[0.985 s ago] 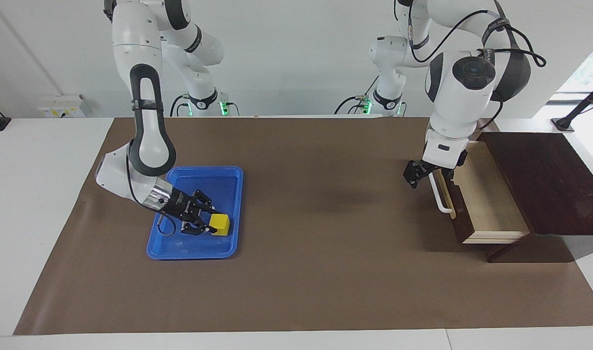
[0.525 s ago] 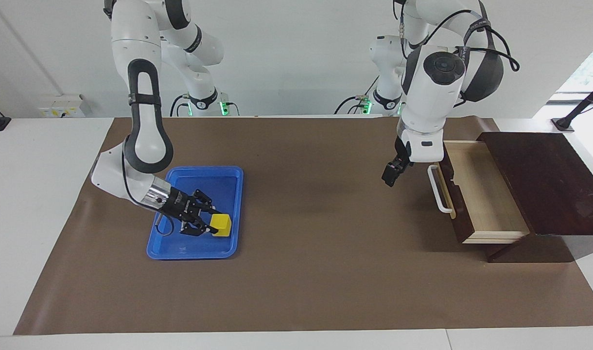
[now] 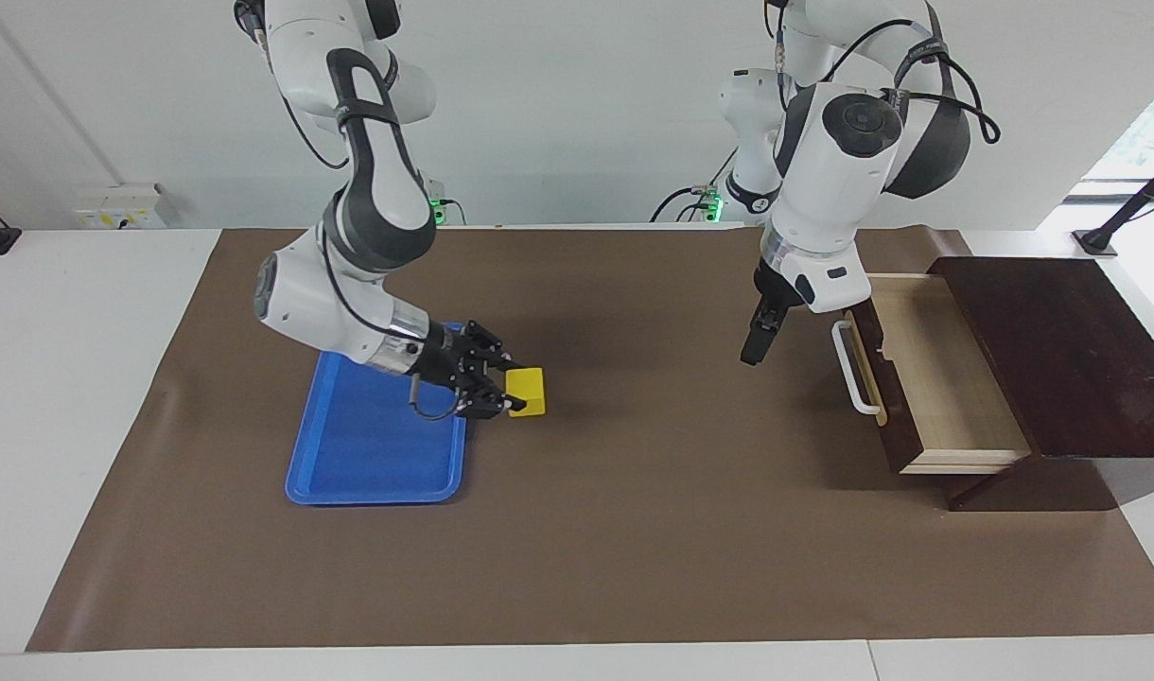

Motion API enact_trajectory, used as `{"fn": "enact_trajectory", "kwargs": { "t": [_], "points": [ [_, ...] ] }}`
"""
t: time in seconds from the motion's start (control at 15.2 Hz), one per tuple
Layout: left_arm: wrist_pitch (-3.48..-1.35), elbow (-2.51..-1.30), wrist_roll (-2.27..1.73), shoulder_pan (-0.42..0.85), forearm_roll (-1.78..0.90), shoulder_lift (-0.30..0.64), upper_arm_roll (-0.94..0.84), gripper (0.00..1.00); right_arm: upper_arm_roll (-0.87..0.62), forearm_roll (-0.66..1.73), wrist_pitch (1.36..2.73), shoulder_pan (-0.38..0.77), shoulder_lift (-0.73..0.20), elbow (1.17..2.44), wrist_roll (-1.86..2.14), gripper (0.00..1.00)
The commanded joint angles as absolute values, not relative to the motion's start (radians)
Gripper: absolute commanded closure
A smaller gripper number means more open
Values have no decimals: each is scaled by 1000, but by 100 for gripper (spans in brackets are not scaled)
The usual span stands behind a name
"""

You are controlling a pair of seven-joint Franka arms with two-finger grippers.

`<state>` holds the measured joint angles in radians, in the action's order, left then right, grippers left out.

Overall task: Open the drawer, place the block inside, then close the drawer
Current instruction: 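Carry the cube toward the left gripper with the right gripper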

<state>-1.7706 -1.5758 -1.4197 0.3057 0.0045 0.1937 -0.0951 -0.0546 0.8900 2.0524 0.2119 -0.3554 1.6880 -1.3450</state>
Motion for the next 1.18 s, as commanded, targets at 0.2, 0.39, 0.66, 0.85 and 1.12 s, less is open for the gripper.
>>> {"fn": "enact_trajectory", "kwargs": {
  "t": [0.2,0.39,0.66,0.85,1.12],
  "points": [
    [-1813,-1577,-1664,388,-48,192,-81,0,-52,868,2141,336,-336,1687,-1497,100],
    [-1828,-1578,-1794,426,-48,199,-81,0,-52,868,2148,373,-334,1689,-1526,100],
    [-1910,-1601,-1937,485,-49,212,-83,0,-54,870,2158,379,-334,1687,-1552,100],
    [-2003,-1660,-2014,509,-49,210,-81,0,-52,868,2192,413,-334,1687,-1572,100],
    [-2017,-1663,-2107,500,-48,248,-80,0,-52,868,2194,414,-333,1687,-1571,100]
  ]
}}
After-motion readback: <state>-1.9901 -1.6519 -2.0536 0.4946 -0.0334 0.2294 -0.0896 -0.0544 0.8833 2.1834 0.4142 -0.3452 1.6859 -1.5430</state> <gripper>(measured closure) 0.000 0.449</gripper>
